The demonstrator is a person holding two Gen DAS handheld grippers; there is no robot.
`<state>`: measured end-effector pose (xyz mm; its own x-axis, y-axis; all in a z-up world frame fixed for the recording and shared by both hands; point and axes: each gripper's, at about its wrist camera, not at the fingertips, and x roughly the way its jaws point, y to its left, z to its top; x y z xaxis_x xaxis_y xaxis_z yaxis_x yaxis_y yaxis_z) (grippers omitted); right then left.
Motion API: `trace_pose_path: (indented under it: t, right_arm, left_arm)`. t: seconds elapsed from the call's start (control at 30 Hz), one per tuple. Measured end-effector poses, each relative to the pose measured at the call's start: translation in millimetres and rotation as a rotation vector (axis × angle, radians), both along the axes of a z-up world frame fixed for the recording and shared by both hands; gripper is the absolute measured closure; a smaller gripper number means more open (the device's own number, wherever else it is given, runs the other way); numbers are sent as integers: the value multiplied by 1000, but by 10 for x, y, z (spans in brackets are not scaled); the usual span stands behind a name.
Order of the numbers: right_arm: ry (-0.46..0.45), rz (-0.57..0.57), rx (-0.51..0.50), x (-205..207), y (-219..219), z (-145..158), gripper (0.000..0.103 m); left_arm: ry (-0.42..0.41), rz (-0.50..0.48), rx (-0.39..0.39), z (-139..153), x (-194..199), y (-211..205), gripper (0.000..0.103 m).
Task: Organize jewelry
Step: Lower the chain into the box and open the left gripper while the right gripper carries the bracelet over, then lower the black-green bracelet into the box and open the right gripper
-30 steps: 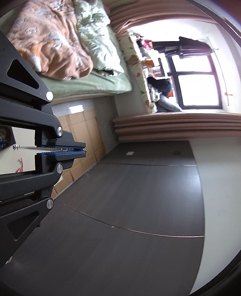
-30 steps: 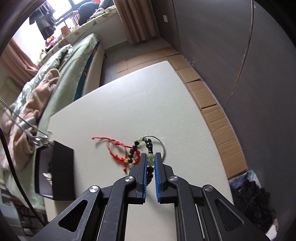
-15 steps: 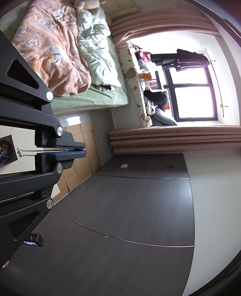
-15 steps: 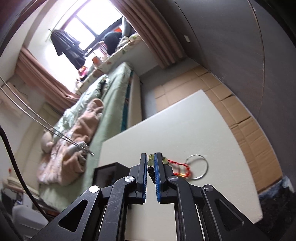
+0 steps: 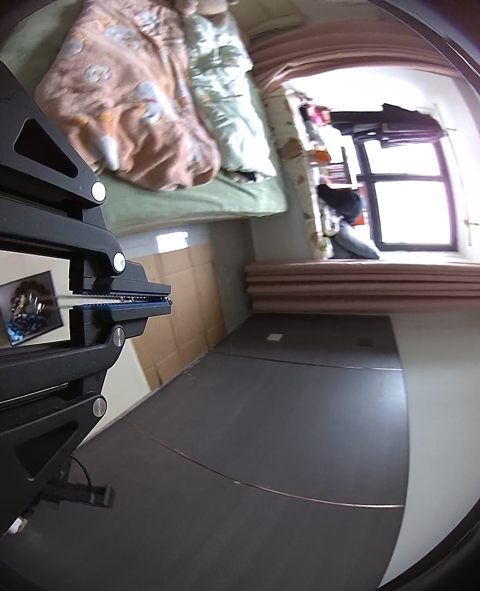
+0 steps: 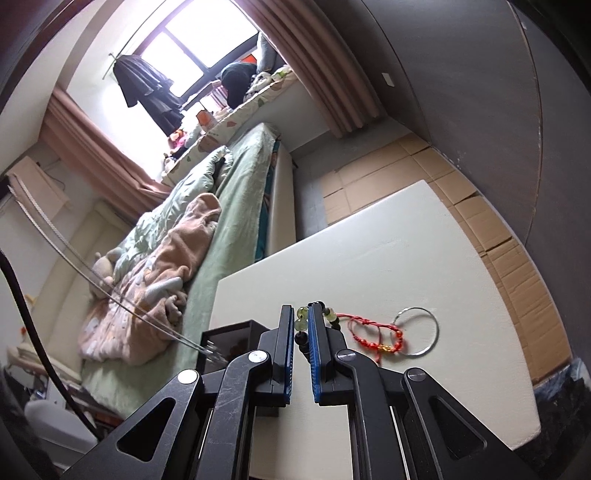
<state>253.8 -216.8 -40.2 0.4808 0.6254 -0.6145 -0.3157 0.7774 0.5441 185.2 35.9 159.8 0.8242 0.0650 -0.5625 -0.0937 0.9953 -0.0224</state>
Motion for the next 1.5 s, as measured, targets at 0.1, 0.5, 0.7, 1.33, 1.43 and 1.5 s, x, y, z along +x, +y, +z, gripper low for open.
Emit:
trace_pose_path:
  t: [0.1, 0.5, 0.7, 1.33, 1.43, 1.5]
  right_arm:
    - [-18, 9, 6, -27, 46, 41, 94]
    - [-47, 21, 49, -61, 128, 95, 94]
    - [-50, 11, 66, -42, 182, 95, 94]
    - [-64, 148, 122, -182, 983, 16, 94]
    - [-59, 180, 130, -209, 1140, -3, 94]
    - [-53, 201, 140, -229, 1232, -19, 94]
  left_arm:
    - [39, 3, -35, -267, 59, 66, 101]
    - [146, 36, -233, -1290, 24, 255, 101]
    - [208, 37, -319, -1806, 107, 310, 101]
    - [283, 134, -452, -2220, -92, 774, 17]
    - [263, 164, -448, -2163, -170, 915, 17]
    - [255, 174, -452, -2150, -209, 974, 17]
